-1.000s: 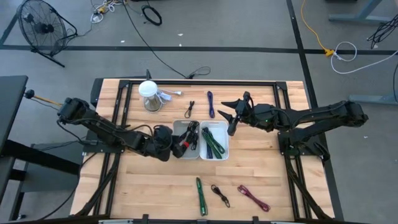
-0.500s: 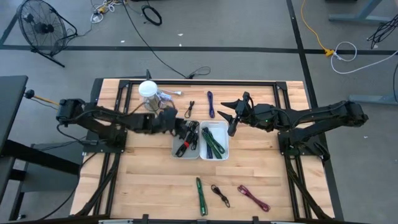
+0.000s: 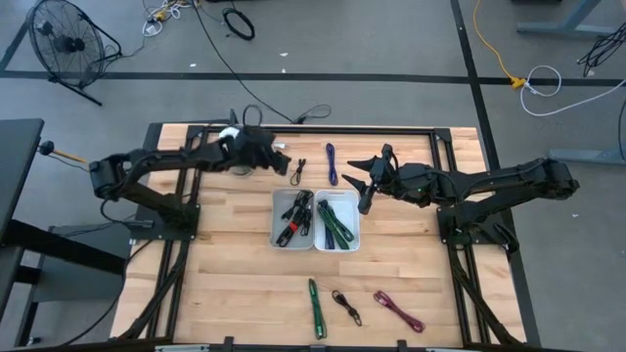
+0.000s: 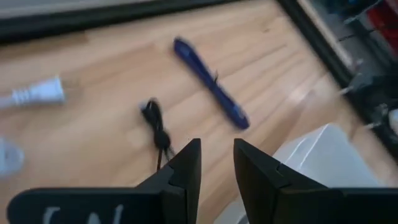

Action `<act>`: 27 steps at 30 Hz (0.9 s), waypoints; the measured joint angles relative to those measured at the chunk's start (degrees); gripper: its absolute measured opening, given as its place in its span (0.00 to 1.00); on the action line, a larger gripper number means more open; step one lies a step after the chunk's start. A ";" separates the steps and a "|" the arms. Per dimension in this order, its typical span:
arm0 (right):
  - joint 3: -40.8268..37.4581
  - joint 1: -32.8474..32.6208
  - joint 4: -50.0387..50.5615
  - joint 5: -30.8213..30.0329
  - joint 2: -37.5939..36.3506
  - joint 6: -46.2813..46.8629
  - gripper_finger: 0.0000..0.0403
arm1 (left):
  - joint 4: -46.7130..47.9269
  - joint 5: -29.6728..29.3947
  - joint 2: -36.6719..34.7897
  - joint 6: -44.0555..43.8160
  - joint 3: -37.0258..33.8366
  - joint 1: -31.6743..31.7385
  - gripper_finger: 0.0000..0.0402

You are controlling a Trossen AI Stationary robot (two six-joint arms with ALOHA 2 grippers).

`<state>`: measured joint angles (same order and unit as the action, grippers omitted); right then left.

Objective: Pick & Place USB Port
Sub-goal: Put the black charger cable into the gray bin

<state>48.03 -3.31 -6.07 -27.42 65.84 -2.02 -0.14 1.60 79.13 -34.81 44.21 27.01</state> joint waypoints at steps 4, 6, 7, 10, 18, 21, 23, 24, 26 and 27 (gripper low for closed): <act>0.00 0.00 -0.50 0.00 0.00 -0.44 0.45 | 3.76 2.06 1.56 3.24 4.51 2.46 0.25; 0.00 0.02 -0.70 0.00 0.00 -0.44 0.45 | 6.57 1.68 3.76 4.49 7.37 2.57 0.25; 0.00 0.01 -0.67 0.00 0.00 -0.46 0.45 | 8.60 1.26 4.91 5.18 8.58 2.53 0.25; 0.00 0.00 -0.40 -0.01 0.00 -0.45 0.45 | 12.99 1.19 9.64 5.89 12.73 1.95 0.25; 0.00 0.00 0.23 3.32 0.02 0.03 0.45 | 21.73 3.73 22.65 8.44 21.64 0.68 0.25; 0.00 -0.02 0.79 3.50 0.04 0.31 0.45 | 22.77 4.44 26.05 8.46 24.39 0.16 0.25; 0.00 -0.02 1.06 3.88 0.04 0.34 0.45 | 23.26 4.42 27.66 8.47 25.91 -0.05 0.25; 0.00 -0.01 1.22 4.11 0.04 0.35 0.45 | 23.86 4.14 28.37 8.54 26.54 -0.17 0.25; 0.00 -0.02 1.33 4.54 0.04 0.48 0.45 | 25.98 3.36 29.33 8.56 27.85 -0.31 0.25; 0.00 -0.02 1.53 4.52 0.04 0.48 0.45 | 26.80 2.53 29.69 8.82 28.48 -0.31 0.25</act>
<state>48.03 -3.33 -4.54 -22.90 65.89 -1.54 26.67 4.13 108.82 -25.99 72.69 26.70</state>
